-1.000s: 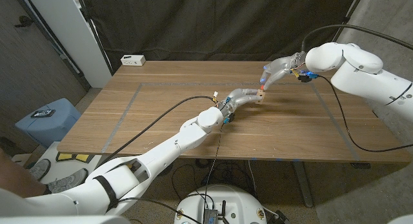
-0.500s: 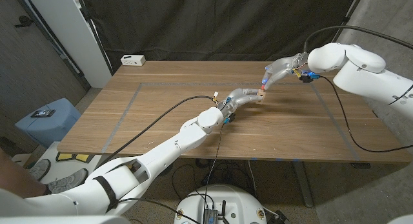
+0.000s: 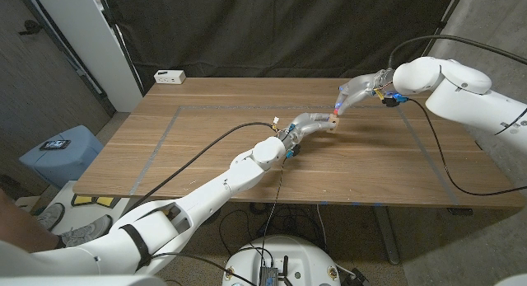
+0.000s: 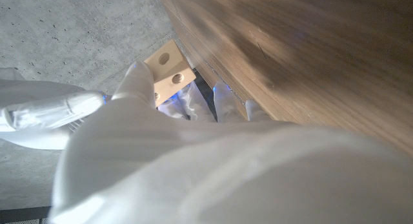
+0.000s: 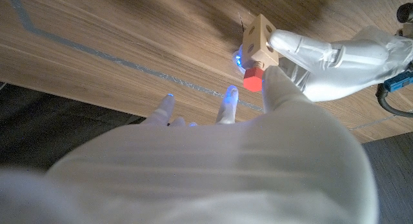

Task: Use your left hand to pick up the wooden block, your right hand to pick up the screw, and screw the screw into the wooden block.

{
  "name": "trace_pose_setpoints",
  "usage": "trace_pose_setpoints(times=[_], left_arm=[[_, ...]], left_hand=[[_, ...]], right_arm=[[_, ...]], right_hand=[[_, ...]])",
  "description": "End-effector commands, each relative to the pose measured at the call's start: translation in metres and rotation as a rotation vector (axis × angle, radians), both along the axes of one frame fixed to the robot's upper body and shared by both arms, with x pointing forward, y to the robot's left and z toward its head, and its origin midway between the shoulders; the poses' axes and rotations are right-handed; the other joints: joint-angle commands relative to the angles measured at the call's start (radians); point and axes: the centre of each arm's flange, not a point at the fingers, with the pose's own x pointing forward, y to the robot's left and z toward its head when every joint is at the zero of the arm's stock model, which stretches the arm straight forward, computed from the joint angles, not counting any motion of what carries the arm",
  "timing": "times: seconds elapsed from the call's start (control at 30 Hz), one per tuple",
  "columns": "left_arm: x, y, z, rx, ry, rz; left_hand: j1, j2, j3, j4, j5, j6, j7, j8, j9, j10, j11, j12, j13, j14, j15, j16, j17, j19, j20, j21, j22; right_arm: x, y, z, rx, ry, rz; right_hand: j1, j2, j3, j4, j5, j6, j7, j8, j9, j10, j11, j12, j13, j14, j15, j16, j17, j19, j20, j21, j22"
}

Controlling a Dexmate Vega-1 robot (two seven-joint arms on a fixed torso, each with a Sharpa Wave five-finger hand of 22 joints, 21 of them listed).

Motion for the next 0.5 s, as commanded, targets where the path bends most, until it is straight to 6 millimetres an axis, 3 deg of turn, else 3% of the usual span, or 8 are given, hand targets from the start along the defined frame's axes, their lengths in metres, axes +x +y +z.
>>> trace_pose_setpoints(times=[0.03,0.5], left_arm=[[0.0019,0.0000,0.0000,-0.001,0.004,0.000],[0.0049,-0.0004,0.0010,0.001,0.010,0.001]], left_hand=[[0.014,0.002,0.001,-0.006,0.002,0.013,-0.002,0.006,0.002,-0.002,0.000,0.000,0.003,0.008,-0.067,0.003,0.003,-0.002,-0.004,0.004,0.004],[0.034,-0.002,0.006,-0.016,0.000,0.027,-0.001,0.011,0.001,0.005,0.000,0.003,0.003,0.006,-0.072,0.001,0.001,-0.002,-0.004,0.004,0.004]], right_arm=[[0.0036,-0.0017,-0.0046,0.004,0.003,-0.005],[0.0070,-0.0029,-0.0068,0.012,-0.006,-0.011]], right_hand=[[0.001,0.016,0.005,0.000,-0.001,0.015,0.000,0.013,0.006,0.006,-0.002,0.009,0.004,0.005,-0.004,0.003,0.004,0.009,-0.006,0.006,0.004],[-0.005,0.028,0.005,0.002,-0.001,0.044,-0.007,0.032,0.013,0.026,0.003,0.013,0.003,0.016,-0.004,0.007,0.005,0.017,-0.008,0.007,0.004]])
